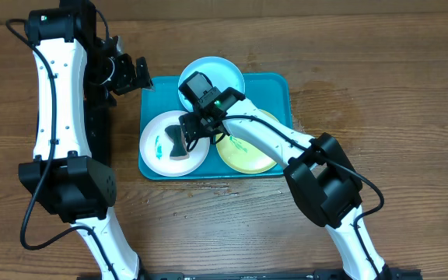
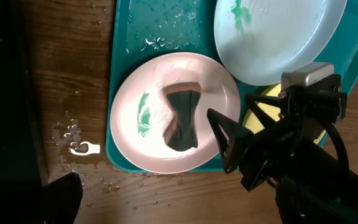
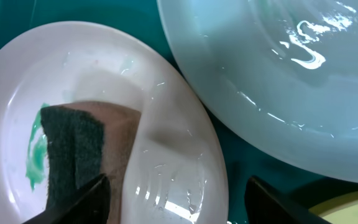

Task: Clean dirty plates on tray and stack at the side
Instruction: 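Reach the right gripper to the white plate rim and grip it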

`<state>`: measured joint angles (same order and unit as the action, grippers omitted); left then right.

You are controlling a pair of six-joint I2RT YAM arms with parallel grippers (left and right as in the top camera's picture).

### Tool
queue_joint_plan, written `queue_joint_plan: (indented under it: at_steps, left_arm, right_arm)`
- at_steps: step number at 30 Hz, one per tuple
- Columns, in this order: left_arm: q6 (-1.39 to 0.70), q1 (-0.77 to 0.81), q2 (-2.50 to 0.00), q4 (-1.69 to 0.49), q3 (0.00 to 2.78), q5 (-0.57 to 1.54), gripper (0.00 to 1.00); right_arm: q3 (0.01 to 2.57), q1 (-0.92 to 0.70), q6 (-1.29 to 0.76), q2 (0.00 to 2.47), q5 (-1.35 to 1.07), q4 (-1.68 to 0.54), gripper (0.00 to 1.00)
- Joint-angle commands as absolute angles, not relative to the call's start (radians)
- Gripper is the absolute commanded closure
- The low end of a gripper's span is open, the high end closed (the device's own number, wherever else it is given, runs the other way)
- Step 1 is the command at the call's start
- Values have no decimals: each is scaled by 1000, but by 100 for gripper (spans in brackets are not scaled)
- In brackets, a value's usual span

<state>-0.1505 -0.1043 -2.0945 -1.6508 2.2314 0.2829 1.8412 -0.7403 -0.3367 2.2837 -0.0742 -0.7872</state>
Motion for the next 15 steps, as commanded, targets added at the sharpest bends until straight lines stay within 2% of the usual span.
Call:
queue_joint_plan:
  at_steps: [1,5,9,11,15]
  left_arm:
    - [-130,-101,-2093,-1654,2231,278,0]
    - [-118,-101,-2093,-1658,2226,278,0]
    - [-108,-100,-2093,-1655,2200,278,3]
    - [-108,-99,-2093,-1647,2176,278,4]
    - [-108,-95,-2093,-1621,2123,278,3]
  right_arm:
    - [1857,-744,-341,2302,-52,-787,32]
    - [1852,-745,-340,2308,-33,-812,35]
    - [1852,-744,-340,2308,-15,-847,56]
    - [1852,-744,-340,2308,-16,-854,63]
    - [1852,-745,-340,2308,-16,-864,68]
